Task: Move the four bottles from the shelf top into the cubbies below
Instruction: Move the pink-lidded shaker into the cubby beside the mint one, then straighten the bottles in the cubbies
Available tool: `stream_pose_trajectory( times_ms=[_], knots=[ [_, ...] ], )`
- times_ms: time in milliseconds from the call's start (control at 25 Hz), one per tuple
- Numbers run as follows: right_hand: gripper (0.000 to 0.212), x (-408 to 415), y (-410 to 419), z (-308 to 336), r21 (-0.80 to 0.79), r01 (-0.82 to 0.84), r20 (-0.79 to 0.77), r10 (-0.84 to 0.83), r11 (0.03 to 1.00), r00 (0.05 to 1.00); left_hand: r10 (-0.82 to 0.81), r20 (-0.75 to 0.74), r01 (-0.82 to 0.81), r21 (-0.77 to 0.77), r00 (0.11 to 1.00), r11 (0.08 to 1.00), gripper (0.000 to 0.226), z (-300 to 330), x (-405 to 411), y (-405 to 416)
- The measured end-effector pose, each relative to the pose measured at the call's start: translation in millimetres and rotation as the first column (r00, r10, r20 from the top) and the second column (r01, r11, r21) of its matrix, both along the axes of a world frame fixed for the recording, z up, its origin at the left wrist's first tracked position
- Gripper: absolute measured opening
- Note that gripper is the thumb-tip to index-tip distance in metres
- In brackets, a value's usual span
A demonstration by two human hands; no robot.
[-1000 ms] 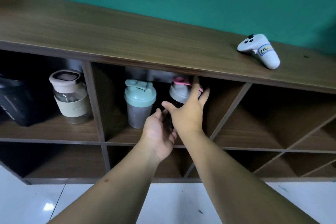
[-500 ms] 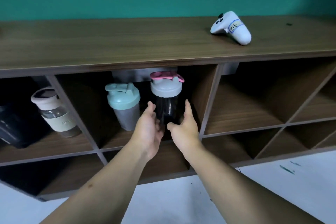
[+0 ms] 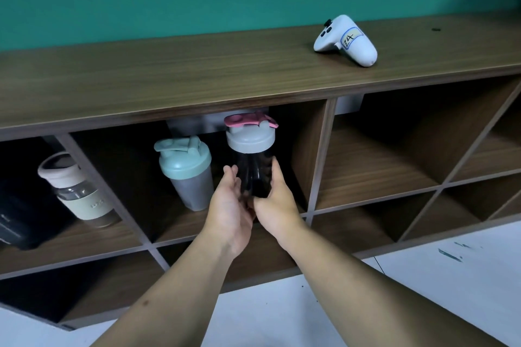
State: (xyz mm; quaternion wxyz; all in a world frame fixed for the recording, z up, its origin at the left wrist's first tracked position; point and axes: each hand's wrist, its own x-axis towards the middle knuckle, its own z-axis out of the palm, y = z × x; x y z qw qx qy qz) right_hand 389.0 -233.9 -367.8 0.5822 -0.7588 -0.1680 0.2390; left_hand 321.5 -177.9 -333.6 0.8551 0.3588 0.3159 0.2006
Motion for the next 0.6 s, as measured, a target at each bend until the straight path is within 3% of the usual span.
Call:
stream_pose_trajectory(
  times_ms=[120,280,360,440,520,600],
  knots=[
    [0.102,2.7,-2.9,2.9,0.000,-0.029,-0.007,0.029,1.000,1.000,-0.023,0.019,0.024,-0.023,1.000,0.999,0.060,-0.8,0.3,5.5],
    [0.102,-3.5,-0.8,2.5,-0.013,0.036,0.011,-0.036,0.999,0.999,0.007,-0.015,-0.007,0.012,1.000,1.000,0.059,4.9,-3.9,6.1],
    [0.086,-16.0,0.0,6.0,-0.035,0.174,0.052,-0.172,0.984,0.984,0.075,-0.088,-0.070,0.059,0.993,0.996,0.053,2.0,-11.0,8.1],
    [0.054,-30.8,2.5,12.4,-0.015,0.266,0.105,-0.263,0.964,0.959,0.180,-0.222,-0.152,0.139,0.958,0.979,0.046,-11.2,-21.3,13.0],
    [0.033,-48.0,12.1,19.1,0.005,0.212,0.090,-0.212,0.977,0.973,0.308,-0.321,-0.236,0.244,0.896,0.940,0.033,-27.9,-29.7,20.4],
    [0.041,-63.1,26.9,20.4,0.025,0.086,0.018,-0.087,0.996,0.996,0.405,-0.380,-0.308,0.291,0.832,0.906,0.026,-28.9,-39.2,25.1]
  ],
)
